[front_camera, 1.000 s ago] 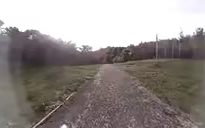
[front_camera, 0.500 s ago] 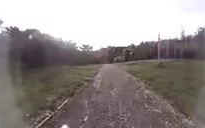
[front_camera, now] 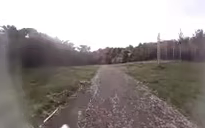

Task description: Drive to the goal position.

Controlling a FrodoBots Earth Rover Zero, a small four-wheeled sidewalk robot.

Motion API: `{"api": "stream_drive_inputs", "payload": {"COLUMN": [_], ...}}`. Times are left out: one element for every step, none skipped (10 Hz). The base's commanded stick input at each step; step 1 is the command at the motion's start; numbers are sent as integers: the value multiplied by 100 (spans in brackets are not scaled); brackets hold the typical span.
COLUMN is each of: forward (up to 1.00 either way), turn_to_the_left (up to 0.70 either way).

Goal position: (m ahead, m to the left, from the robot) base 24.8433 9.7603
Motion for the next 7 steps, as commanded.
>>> {"api": "stream_drive_inputs", "payload": {"forward": [70, 70, 70, 70, 70, 70, 70], "turn_to_the_left": [0, 0, 0, 0, 0, 0, 0]}}
